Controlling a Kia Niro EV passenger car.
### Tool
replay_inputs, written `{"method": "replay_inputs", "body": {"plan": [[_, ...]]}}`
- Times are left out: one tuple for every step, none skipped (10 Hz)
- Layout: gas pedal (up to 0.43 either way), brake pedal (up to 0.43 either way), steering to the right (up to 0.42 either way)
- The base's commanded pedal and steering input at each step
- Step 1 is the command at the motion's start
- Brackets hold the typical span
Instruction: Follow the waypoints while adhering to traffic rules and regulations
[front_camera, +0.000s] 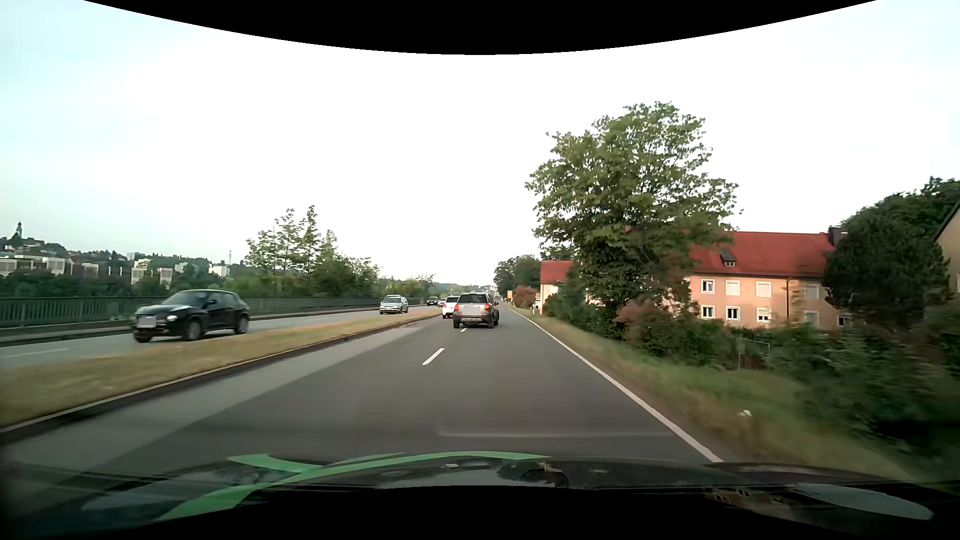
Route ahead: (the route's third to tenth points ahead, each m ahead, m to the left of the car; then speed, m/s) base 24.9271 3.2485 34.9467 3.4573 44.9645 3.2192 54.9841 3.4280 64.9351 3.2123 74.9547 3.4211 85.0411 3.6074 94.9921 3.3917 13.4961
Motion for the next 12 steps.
{"method": "replay_inputs", "body": {"plan": [[0.13,0.0,-0.004],[0.13,0.0,-0.005],[0.13,0.0,-0.005],[0.13,0.0,-0.005],[0.13,0.0,-0.004],[0.13,0.0,-0.005],[0.13,0.0,-0.005],[0.13,0.0,-0.004],[0.118,0.0,-0.004],[0.118,0.0,-0.004],[0.118,0.0,-0.004],[0.118,0.0,-0.004]]}}
